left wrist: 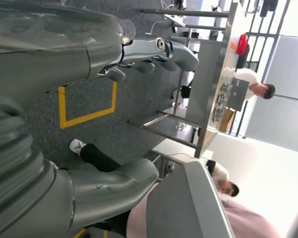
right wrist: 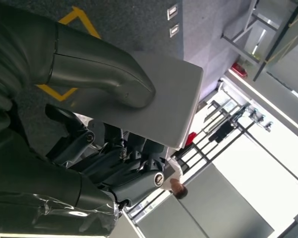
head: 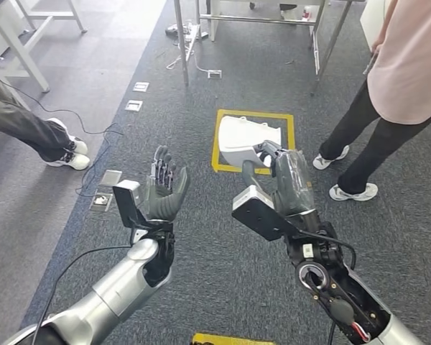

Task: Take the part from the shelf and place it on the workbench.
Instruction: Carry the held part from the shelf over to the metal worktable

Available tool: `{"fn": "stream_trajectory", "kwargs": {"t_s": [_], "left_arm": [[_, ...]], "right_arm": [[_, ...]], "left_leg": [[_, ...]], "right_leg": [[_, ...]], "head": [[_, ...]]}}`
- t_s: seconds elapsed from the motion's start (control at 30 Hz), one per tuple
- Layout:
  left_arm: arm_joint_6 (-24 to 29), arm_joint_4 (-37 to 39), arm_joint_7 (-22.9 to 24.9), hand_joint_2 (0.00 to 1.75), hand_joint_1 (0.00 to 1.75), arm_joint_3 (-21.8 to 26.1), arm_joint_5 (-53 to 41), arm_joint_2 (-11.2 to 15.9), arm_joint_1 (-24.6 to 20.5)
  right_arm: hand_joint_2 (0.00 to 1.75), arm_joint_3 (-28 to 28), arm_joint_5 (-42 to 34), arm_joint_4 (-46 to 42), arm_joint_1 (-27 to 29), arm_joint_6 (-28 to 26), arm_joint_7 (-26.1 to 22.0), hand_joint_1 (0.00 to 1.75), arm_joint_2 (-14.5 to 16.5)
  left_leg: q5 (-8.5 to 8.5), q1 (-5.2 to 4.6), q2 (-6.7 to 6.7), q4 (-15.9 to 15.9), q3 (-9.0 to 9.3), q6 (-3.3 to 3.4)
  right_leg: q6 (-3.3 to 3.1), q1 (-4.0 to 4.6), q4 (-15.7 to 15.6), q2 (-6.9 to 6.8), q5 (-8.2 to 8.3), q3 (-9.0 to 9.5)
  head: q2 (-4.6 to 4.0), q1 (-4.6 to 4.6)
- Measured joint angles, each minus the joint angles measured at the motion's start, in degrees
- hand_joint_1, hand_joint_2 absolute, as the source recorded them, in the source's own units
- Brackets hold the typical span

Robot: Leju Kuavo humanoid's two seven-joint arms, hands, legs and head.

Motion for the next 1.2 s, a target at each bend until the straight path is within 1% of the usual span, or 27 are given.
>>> {"fn": "stream_trajectory", "kwargs": {"t_s": [0.07,0.1,0.13,0.17,0.23,0.27,0.3,0.33,0.4,0.43,0.5,0.57,0.6,0.63,0.67,0.73,0.77,0.8,0.9,0.93,0.97,1.0,1.07,1.1,1.13,1.17,1.2], "left_arm": [[-0.02,0.19,0.00,1.75,0.00,0.00,0.01,-0.09,0.12],[-0.03,0.32,0.00,1.75,0.00,0.00,0.01,-0.11,0.20],[-0.04,0.46,0.00,1.75,0.00,0.00,0.01,-0.14,0.23],[-0.05,0.59,0.00,1.75,0.00,0.00,0.01,-0.19,0.23],[-0.06,0.88,0.00,1.75,0.00,-0.02,0.01,-0.34,0.24],[-0.05,1.02,-0.02,1.75,0.00,-0.03,0.04,-0.43,0.25],[-0.04,1.13,-0.04,1.75,0.00,-0.04,0.08,-0.50,0.27],[-0.03,1.19,-0.06,1.75,0.00,-0.04,0.12,-0.56,0.26],[0.02,1.23,-0.10,1.75,0.00,-0.04,0.15,-0.59,0.12],[0.04,1.23,-0.10,1.75,0.00,-0.04,0.14,-0.58,-0.01],[0.09,1.27,-0.11,1.75,0.00,-0.04,0.11,-0.57,-0.11],[0.14,1.35,-0.09,1.75,0.00,-0.04,0.09,-0.51,0.07],[0.15,1.37,-0.09,1.75,0.00,-0.04,0.07,-0.48,0.17],[0.15,1.38,-0.09,1.75,0.00,-0.04,0.04,-0.44,0.23],[0.16,1.38,-0.09,1.75,0.00,-0.04,0.02,-0.42,0.23],[0.16,1.38,-0.09,1.75,0.00,-0.04,-0.01,-0.40,0.19],[0.16,1.39,-0.04,1.75,0.00,-0.04,-0.01,-0.41,0.18],[0.17,1.40,0.01,1.75,0.00,-0.04,-0.01,-0.42,0.16],[0.16,1.39,0.11,1.75,0.00,-0.04,-0.01,-0.47,0.10],[0.15,1.38,0.12,1.75,0.00,-0.04,-0.01,-0.51,0.06],[0.13,1.38,0.12,1.75,0.00,-0.04,-0.01,-0.56,0.02],[0.11,1.38,0.13,1.75,0.00,-0.04,-0.01,-0.59,0.01],[0.09,1.39,0.14,1.75,0.00,-0.04,0.00,-0.60,0.11],[0.09,1.39,0.15,1.75,0.00,-0.04,0.00,-0.60,0.19],[0.09,1.39,0.16,1.75,0.00,-0.04,0.00,-0.60,0.26],[0.09,1.39,0.18,1.75,0.00,-0.04,0.00,-0.61,0.28],[0.09,1.40,0.19,1.75,0.00,-0.04,0.00,-0.64,0.27]], "right_arm": [[1.75,-0.02,0.03,0.09,0.26,0.00,0.07,1.75,-0.01],[1.75,-0.04,0.04,0.17,0.41,0.00,0.12,1.75,-0.02],[1.75,-0.06,0.04,0.26,0.50,0.00,0.16,1.75,-0.02],[1.75,-0.08,0.02,0.32,0.53,0.00,0.15,1.75,-0.02],[1.75,-0.12,-0.11,0.46,0.56,-0.01,-0.06,1.75,-0.02],[1.75,-0.12,-0.25,0.53,0.61,0.01,-0.21,1.75,-0.02],[1.75,-0.15,-0.41,0.59,0.63,0.01,-0.37,1.75,-0.02],[1.75,-0.20,-0.56,0.62,0.60,0.01,-0.50,1.75,-0.02],[1.75,-0.29,-0.75,0.62,0.38,-0.01,-0.65,1.75,0.01],[1.75,-0.30,-0.78,0.62,0.27,-0.03,-0.69,1.75,0.02],[1.75,-0.25,-0.80,0.63,0.21,-0.06,-0.74,1.75,0.03],[1.75,-0.20,-0.81,0.65,0.33,-0.07,-0.74,1.75,0.03],[1.75,-0.19,-0.83,0.66,0.40,-0.07,-0.73,1.75,0.03],[1.75,-0.19,-0.85,0.66,0.45,-0.07,-0.72,1.75,0.03],[1.75,-0.19,-0.86,0.67,0.48,-0.07,-0.72,1.75,0.03],[1.75,-0.19,-0.86,0.67,0.49,-0.07,-0.72,1.75,0.03],[1.75,-0.19,-0.86,0.67,0.45,-0.07,-0.72,1.75,0.03],[1.75,-0.19,-0.86,0.67,0.41,-0.07,-0.71,1.75,0.03],[1.75,-0.24,-0.86,0.65,0.32,-0.12,-0.68,1.75,0.03],[1.75,-0.25,-0.86,0.64,0.29,-0.16,-0.67,1.75,0.03],[1.75,-0.26,-0.86,0.63,0.28,-0.20,-0.67,1.75,0.03],[1.75,-0.25,-0.86,0.62,0.30,-0.21,-0.66,1.75,0.03],[1.75,-0.22,-0.86,0.63,0.54,-0.23,-0.63,1.75,0.03],[1.75,-0.21,-0.86,0.64,0.73,-0.23,-0.61,1.75,0.03],[1.75,-0.21,-0.86,0.65,0.88,-0.24,-0.59,1.75,0.03],[1.75,-0.21,-0.86,0.65,0.94,-0.24,-0.59,1.75,0.03],[1.75,-0.22,-0.86,0.65,0.94,-0.24,-0.60,1.75,0.03]], "left_leg": [[-1.17,-0.11,-0.07,0.04,1.29,0.19],[-1.83,-0.16,-0.14,0.08,2.10,0.20],[-2.52,-0.21,-0.21,0.13,3.00,0.18],[-3.25,-0.28,-0.28,0.18,3.99,0.14],[-4.60,-0.41,-0.42,0.35,5.46,-0.03],[-5.13,-0.47,-0.53,0.40,5.84,-0.24],[-5.44,-0.48,-0.64,0.46,6.02,-0.53],[-5.62,-0.53,-0.75,0.56,6.21,-0.84],[-5.83,-0.48,-0.69,1.15,6.18,-1.37],[-5.94,-0.43,-0.54,2.84,5.37,-1.64],[-7.09,-0.07,-0.13,9.51,1.33,-2.45],[-9.87,0.33,0.09,16.34,-3.94,-3.20],[-10.65,0.48,0.15,17.57,-5.63,-3.42],[-10.15,0.59,0.19,16.63,-6.23,-3.59],[-8.17,0.67,0.23,13.64,-5.71,-3.67],[-1.99,0.73,0.51,4.99,-3.19,-3.59],[0.08,0.63,0.65,1.88,-2.22,-3.21],[1.33,0.51,0.74,0.20,-1.73,-2.75],[1.08,0.22,0.55,0.16,-1.35,-1.32],[0.74,0.24,0.50,0.17,-0.98,-0.88],[0.43,0.28,0.47,0.10,-0.54,-0.48],[0.08,0.26,0.46,0.06,-0.13,-0.15],[-0.67,0.05,0.38,0.08,0.61,0.24],[-1.11,-0.10,0.30,0.10,1.11,0.31],[-1.58,-0.25,0.20,0.10,1.72,0.36],[-2.08,-0.43,0.09,0.11,2.46,0.37],[-2.60,-0.57,0.01,0.09,3.23,0.38]], "right_leg": [[0.17,0.00,5.67,0.00,-3.24,-4.71],[0.21,0.01,6.18,0.00,-4.29,-6.12],[0.15,0.03,4.92,0.00,-4.10,-6.70],[-0.05,0.07,2.15,0.01,-2.27,-6.64],[-0.83,0.39,-5.33,0.12,5.48,-6.06],[-1.21,0.60,-8.11,0.18,8.78,-5.64],[-1.59,0.82,-9.79,0.21,10.90,-5.47],[-1.86,0.93,-10.37,0.19,11.33,-5.27],[-2.34,0.73,-10.79,0.09,11.16,-4.22],[-2.58,0.55,-10.98,0.06,11.04,-3.63],[-2.91,0.35,-11.19,0.07,10.48,-2.67],[-3.01,0.32,-11.19,0.06,9.60,-1.86],[-2.94,0.28,-11.17,0.08,9.11,-1.35],[-2.82,0.22,-11.13,0.10,8.58,-0.73],[-2.65,0.12,-11.09,0.12,8.02,-0.04],[-2.11,0.04,-10.91,0.15,6.79,1.20],[-1.78,0.09,-10.88,0.20,6.28,1.52],[-1.40,0.15,-10.89,0.23,5.83,1.64],[-0.30,0.04,-10.82,0.16,4.66,1.91],[-0.01,-0.05,-9.68,0.10,3.88,1.58],[0.21,-0.11,-7.26,0.05,2.66,0.53],[0.35,-0.13,-3.51,0.01,1.11,-1.40],[0.48,-0.06,5.27,0.01,-1.68,-6.49],[0.42,-0.01,7.77,0.01,-1.73,-8.40],[0.24,0.05,7.89,0.01,-0.48,-9.21],[-0.08,0.18,5.48,0.01,1.94,-8.76],[-0.58,0.38,1.24,0.04,5.16,-7.43]], "head": [[0.00,0.23],[0.00,0.33],[0.00,0.45],[0.00,0.57],[0.00,0.77],[0.00,0.86],[0.00,0.91],[0.00,0.89],[0.00,0.93],[0.00,0.81],[0.00,0.46],[0.00,0.19],[0.00,0.12],[0.00,0.05],[0.00,-0.03],[0.00,-0.17],[0.00,-0.18],[0.00,-0.13],[0.00,0.12],[0.00,0.23],[0.00,0.37],[0.00,0.55],[0.00,0.84],[0.00,0.92],[0.00,0.97],[0.00,1.03],[0.00,1.08]]}}
